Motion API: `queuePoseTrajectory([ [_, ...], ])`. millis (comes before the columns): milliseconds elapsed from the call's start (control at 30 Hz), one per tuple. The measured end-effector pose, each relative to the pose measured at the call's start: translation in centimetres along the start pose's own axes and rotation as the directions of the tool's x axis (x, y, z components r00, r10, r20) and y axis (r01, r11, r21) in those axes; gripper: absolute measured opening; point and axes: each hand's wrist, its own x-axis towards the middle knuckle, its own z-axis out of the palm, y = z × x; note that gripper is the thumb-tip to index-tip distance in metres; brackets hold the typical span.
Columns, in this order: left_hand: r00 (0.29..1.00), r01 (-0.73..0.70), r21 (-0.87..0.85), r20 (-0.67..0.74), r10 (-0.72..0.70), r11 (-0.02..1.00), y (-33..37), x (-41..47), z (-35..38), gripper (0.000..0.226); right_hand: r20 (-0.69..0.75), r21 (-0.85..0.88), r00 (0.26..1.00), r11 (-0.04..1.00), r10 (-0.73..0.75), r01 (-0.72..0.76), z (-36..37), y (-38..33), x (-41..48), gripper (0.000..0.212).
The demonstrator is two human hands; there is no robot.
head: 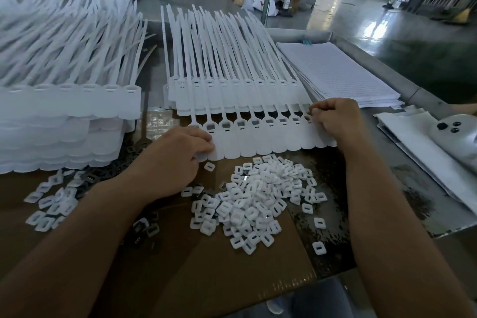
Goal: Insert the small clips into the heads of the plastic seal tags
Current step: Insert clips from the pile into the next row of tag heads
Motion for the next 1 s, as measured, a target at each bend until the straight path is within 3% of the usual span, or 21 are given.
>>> queuePoseTrajectory([
  [100,1.000,-0.005,-0.005,0.004,0.005,1.000,0.0,0.0,0.0,0.041,-0.015,0.049,0.988,0.987,-0.153,0.153,0.0,-1.5,-1.0,0.018],
  [200,1.000,0.001,0.003,0.009,-0.001,1.000,0.1,-0.1,-0.1,0.042,0.195,0.089,0.935,0.955,-0.295,0.283,0.8,-3.6,-3.2,0.026],
  [267,1.000,0.006,0.006,0.012,-0.006,1.000,0.1,-0.1,0.0,0.043,0.379,0.067,0.851,0.928,-0.363,0.367,1.6,-4.7,-4.7,0.023],
  [367,1.000,0.025,0.001,0.013,-0.025,1.000,0.1,0.0,-0.1,0.043,0.626,0.062,0.659,0.869,-0.417,0.491,2.7,-6.1,-6.7,0.013],
  [433,0.999,0.039,0.004,0.019,-0.039,0.999,0.1,0.0,-0.1,0.043,0.722,0.074,0.547,0.833,-0.423,0.548,3.4,-6.7,-7.6,0.006],
  [533,0.999,0.044,0.006,0.023,-0.044,0.999,0.1,0.1,-0.2,0.041,0.785,0.082,0.460,0.805,-0.415,0.588,4.3,-7.2,-8.4,0.007],
  [833,0.998,0.051,-0.003,0.021,-0.051,0.999,0.2,0.2,-0.2,0.040,0.852,0.007,0.432,0.832,-0.295,0.555,4.1,-7.3,-8.7,0.018],
  [1000,0.998,0.054,0.004,0.031,-0.054,0.999,0.2,0.0,0.0,0.042,0.858,-0.009,0.412,0.791,-0.309,0.612,4.3,-7.7,-9.3,0.016],
])
